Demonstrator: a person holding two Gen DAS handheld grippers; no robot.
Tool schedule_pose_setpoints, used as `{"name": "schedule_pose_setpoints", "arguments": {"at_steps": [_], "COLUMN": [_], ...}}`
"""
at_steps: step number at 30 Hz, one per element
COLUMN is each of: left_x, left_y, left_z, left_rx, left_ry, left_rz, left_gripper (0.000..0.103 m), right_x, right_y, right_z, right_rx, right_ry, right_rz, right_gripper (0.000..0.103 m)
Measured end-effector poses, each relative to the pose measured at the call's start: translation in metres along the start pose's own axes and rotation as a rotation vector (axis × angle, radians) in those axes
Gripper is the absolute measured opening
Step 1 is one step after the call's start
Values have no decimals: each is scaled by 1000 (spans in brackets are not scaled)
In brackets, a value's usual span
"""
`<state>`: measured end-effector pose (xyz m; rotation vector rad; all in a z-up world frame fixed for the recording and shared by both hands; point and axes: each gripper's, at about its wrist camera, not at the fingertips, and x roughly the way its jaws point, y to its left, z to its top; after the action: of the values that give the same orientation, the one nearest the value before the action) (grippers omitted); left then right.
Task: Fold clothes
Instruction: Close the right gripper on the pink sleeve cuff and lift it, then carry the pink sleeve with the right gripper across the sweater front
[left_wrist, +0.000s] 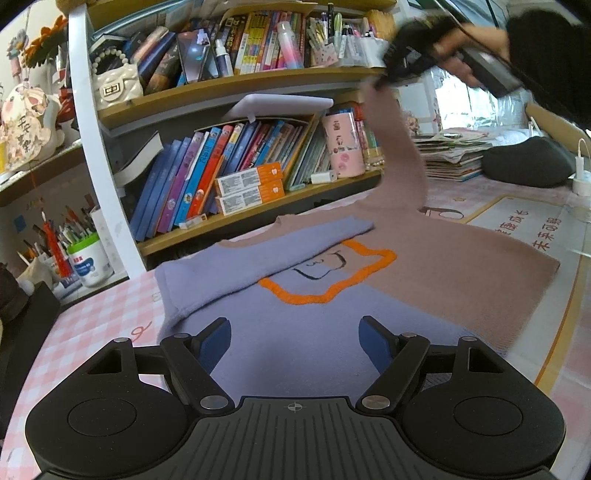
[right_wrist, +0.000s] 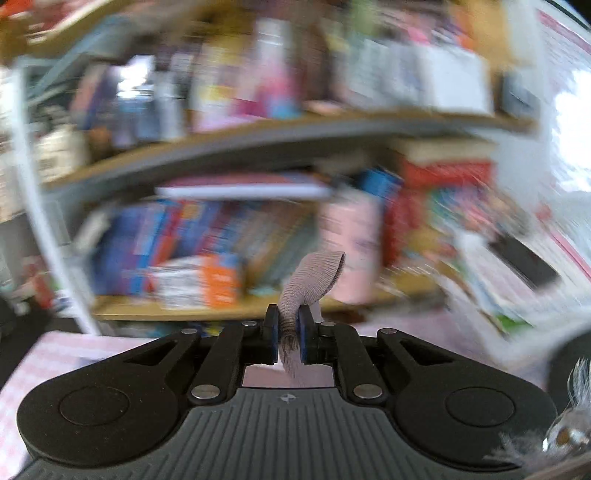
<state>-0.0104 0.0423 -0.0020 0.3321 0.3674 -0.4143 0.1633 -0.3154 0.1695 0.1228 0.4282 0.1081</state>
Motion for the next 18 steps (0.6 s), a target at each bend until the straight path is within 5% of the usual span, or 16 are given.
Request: {"name": "schedule_pose_setpoints", "arguments": {"at_steps": [5,18], "left_x": [0,0], "left_y": [-4,-9], "left_z": [1,0], "left_rx": [25,52], "left_ry": [4,6], "left_rz": [3,-6], "left_gripper": [78,78], "right_x": [5,68], "right_y": [68,160], "right_z": [12,-21], "right_rx": [-92,-84], "right_ry": [-38,105], "right_rz": [115,336], "right_gripper": [9,10]}}
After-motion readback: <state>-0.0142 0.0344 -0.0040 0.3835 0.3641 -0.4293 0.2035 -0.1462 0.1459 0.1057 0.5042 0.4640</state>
